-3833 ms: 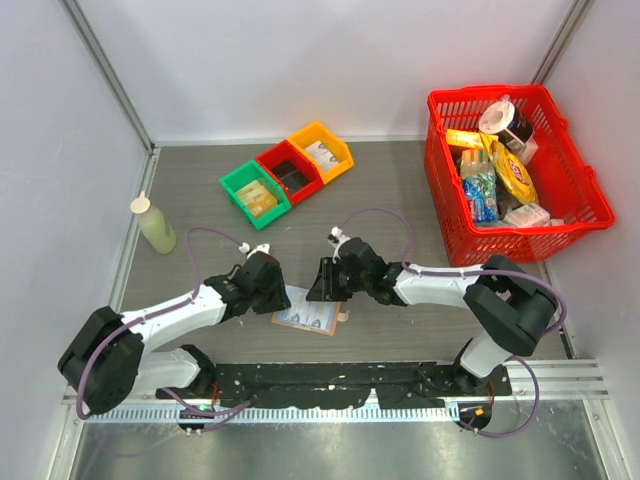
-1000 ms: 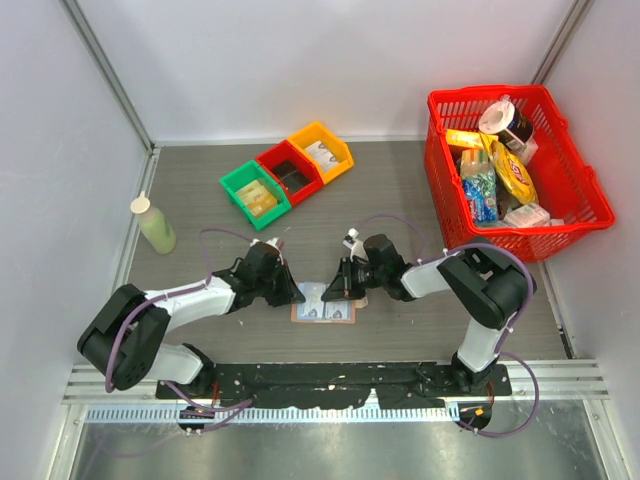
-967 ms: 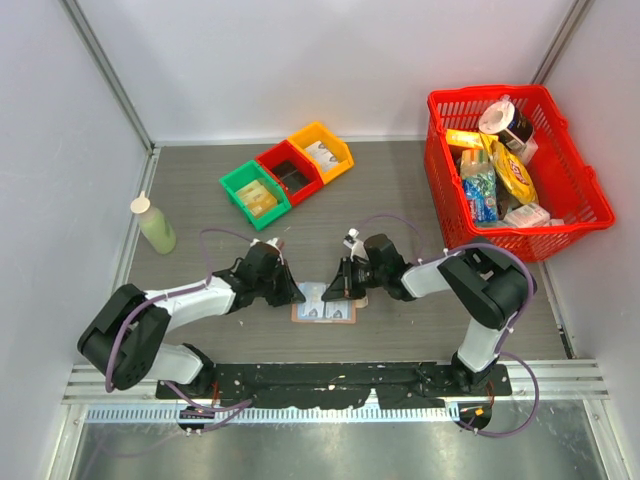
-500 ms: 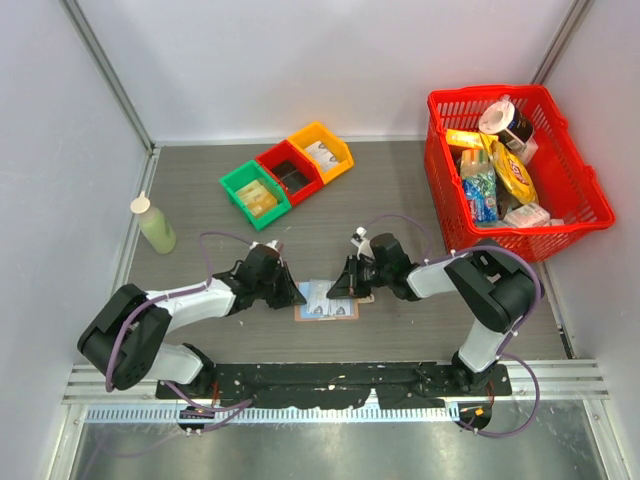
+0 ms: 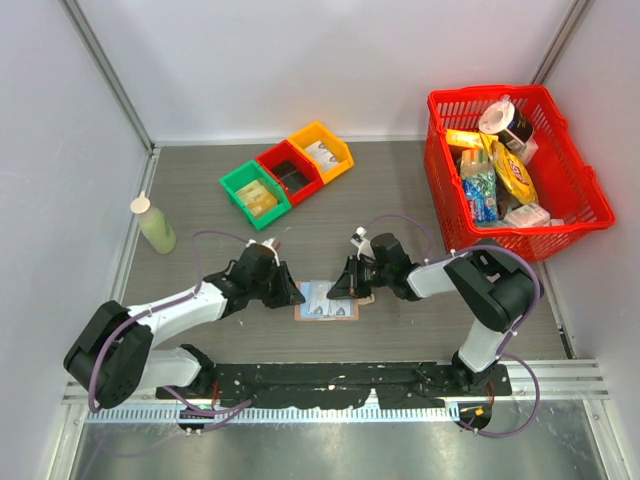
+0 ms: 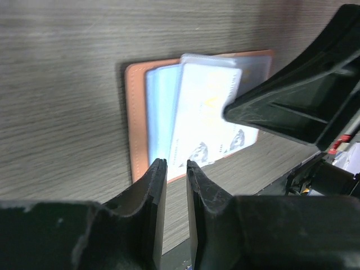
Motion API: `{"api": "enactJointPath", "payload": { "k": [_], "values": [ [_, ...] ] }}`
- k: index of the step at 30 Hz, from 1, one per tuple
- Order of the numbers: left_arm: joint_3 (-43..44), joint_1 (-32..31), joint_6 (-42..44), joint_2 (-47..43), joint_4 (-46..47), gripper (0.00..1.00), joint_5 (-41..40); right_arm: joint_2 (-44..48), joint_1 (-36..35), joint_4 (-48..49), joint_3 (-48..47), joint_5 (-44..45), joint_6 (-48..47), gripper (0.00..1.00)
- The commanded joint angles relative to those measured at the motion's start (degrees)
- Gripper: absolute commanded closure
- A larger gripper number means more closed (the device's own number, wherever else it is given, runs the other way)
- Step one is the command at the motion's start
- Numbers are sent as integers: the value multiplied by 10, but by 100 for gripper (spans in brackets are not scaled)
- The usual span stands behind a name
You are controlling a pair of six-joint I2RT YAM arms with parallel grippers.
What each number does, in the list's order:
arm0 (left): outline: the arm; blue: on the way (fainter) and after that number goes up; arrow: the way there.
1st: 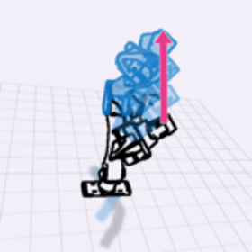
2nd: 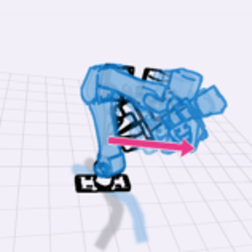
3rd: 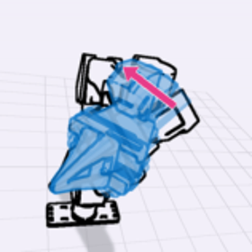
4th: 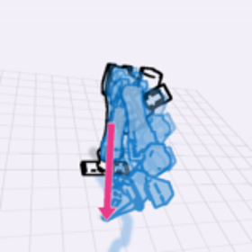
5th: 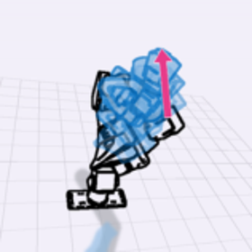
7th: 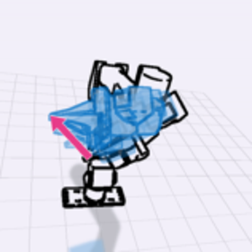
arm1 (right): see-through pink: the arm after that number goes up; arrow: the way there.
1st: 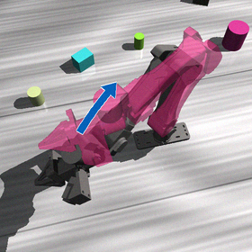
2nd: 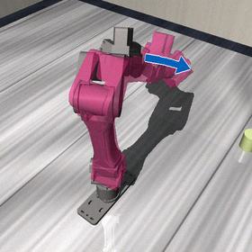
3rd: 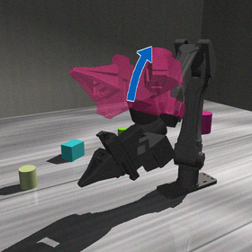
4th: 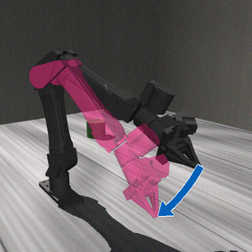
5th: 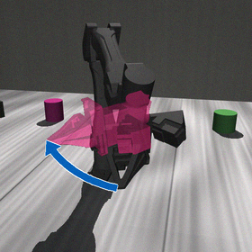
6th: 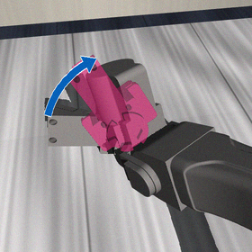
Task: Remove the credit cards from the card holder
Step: Remove the credit card from the card holder.
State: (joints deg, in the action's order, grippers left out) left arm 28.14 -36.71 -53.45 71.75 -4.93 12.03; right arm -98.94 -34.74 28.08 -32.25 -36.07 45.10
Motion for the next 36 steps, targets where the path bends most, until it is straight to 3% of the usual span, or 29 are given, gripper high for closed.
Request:
{"api": "enactJointPath", "payload": {
  "k": [1,9,13,19,26,31,36],
  "values": [
    [56,-1,42,8,-17,77,18,-11,2,-25,-23,-10,-35,99],
    [53,-4,38,90,11,89,35,-12,2,-31,-34,-8,-34,99],
    [23,-6,-1,96,35,100,20,2,1,-12,-21,14,-13,94],
    [-29,-7,-61,87,88,100,8,12,0,56,21,26,36,84],
    [-45,-9,-82,78,102,100,1,16,-10,116,56,27,63,82],
    [-48,-8,-87,77,103,100,1,21,-10,124,59,22,63,84],
    [-51,-8,-90,72,102,100,1,19,-10,123,58,19,54,96]
  ]
}}
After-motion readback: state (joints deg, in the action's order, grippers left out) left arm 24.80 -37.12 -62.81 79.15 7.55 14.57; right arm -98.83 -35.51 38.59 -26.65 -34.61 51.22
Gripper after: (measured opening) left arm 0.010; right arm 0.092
